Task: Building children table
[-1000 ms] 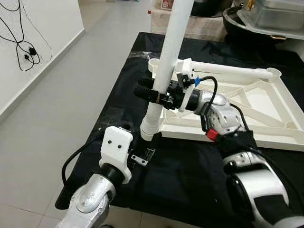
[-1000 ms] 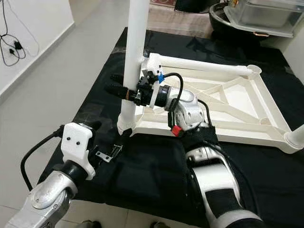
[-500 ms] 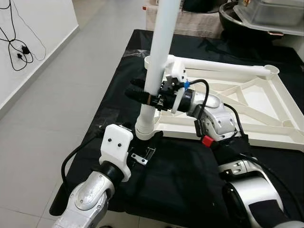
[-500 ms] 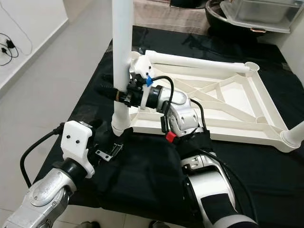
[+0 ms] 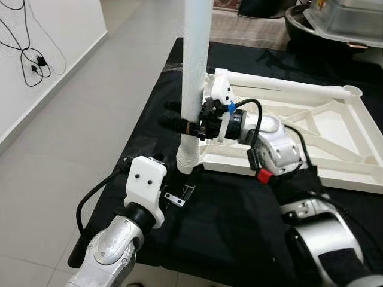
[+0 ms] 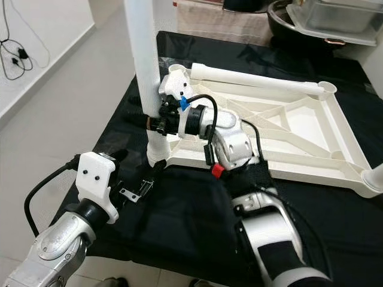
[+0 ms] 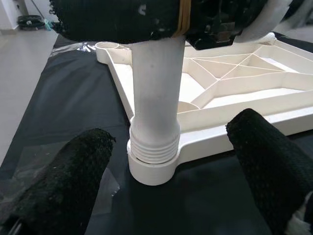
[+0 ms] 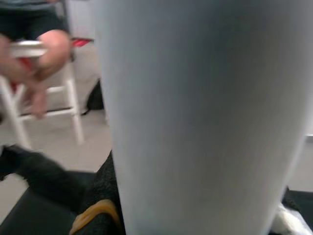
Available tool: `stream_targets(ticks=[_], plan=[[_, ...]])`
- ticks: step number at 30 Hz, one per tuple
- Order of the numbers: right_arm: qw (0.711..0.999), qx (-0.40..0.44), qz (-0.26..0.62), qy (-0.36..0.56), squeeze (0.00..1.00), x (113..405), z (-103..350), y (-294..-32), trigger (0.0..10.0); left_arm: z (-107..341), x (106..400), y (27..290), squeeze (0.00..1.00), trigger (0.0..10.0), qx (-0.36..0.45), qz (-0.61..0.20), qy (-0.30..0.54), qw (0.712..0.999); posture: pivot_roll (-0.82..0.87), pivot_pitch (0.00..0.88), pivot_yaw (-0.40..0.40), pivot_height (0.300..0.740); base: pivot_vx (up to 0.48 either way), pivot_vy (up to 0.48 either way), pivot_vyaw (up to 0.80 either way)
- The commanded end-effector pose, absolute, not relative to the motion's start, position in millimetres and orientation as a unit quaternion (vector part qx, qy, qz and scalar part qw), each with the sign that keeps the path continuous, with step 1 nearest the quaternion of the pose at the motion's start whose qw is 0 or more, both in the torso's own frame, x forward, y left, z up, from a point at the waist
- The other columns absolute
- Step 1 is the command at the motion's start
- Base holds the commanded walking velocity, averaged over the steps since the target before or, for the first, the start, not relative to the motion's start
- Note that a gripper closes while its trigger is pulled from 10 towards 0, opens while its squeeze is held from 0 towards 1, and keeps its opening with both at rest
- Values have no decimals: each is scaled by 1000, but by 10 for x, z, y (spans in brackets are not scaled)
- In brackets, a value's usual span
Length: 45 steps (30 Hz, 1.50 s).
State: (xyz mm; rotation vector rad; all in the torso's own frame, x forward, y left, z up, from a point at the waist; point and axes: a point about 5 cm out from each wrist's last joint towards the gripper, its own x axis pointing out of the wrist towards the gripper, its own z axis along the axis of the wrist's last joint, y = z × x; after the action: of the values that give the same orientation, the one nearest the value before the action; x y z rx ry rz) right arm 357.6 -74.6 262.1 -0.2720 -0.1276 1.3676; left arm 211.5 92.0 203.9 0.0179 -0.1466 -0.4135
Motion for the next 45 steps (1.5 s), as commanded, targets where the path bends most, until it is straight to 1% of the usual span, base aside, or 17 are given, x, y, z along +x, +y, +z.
stream_targets(ticks=[1,4,6,8,10,15,16,21,29,33,36,39,40,42,43,44,45], plan=[[750,-110,649,68,0,3563,2065,-816,10000,2002,2096,902,0,10000,10,-210,-63,976,117,227,-82,740,0,0,0],[741,-106,659,68,0,3561,2079,-805,10000,2004,2095,900,0,10000,10,-209,-64,976,118,228,-82,740,0,0,0],[713,-84,693,68,0,3561,2126,-774,10000,2007,2092,897,0,10000,10,-209,-64,976,123,229,-89,740,0,0,0],[713,-84,693,68,0,3561,2126,-774,10000,2007,2092,897,0,10000,10,-209,-64,976,123,229,-89,740,0,0,0],[695,-69,712,75,0,3567,2116,-747,10000,2008,2082,901,0,10000,11,-207,-64,976,126,232,-93,740,0,0,0],[681,-56,725,85,0,3554,2073,-737,10000,2012,2074,909,0,10000,12,-205,-64,977,136,227,-95,740,0,0,0],[667,-43,739,87,0,3533,2070,-734,10000,2013,2070,914,0,10000,13,-204,-64,977,134,223,-91,740,0,0,0],[638,-21,766,76,0,3518,2095,-711,10000,2016,2074,913,0,10000,15,-206,-66,976,140,219,-93,740,0,0,0],[622,-8,780,71,0,3497,2035,-692,10000,2019,2065,911,0,10000,16,-205,-66,976,148,216,-94,740,0,0,0],[626,-14,776,72,0,3503,2010,-688,10000,2016,2063,911,0,10000,17,-205,-66,976,148,213,-97,740,0,0,0],[678,-27,731,69,0,3556,1934,-692,10000,2022,2074,919,0,10000,18,-205,-68,976,145,210,-92,740,0,0,0],[687,-26,723,66,0,3559,1932,-709,10000,2025,2079,922,0,10000,18,-204,-69,976,145,210,-92,740,0,0,0],[707,-24,704,65,0,3583,1933,-720,10000,2025,2085,926,0,10000,18,-204,-69,976,139,205,-88,740,0,0,0],[707,-24,704,65,0,3583,1933,-720,10000,2025,2085,926,0,10000,18,-204,-69,976,139,205,-88,740,0,0,0],[721,-19,689,66,0,3603,1939,-725,10000,2023,2091,930,0,10000,18,-204,-70,976,136,204,-85,740,0,0,0],[721,-19,689,66,0,3603,1939,-725,10000,2023,2091,930,0,10000,18,-204,-70,976,136,204,-85,740,0,0,0],[743,-10,666,65,0,3636,1945,-739,10000,2023,2098,930,0,10000,19,-204,-70,976,134,203,-88,740,0,0,0]])
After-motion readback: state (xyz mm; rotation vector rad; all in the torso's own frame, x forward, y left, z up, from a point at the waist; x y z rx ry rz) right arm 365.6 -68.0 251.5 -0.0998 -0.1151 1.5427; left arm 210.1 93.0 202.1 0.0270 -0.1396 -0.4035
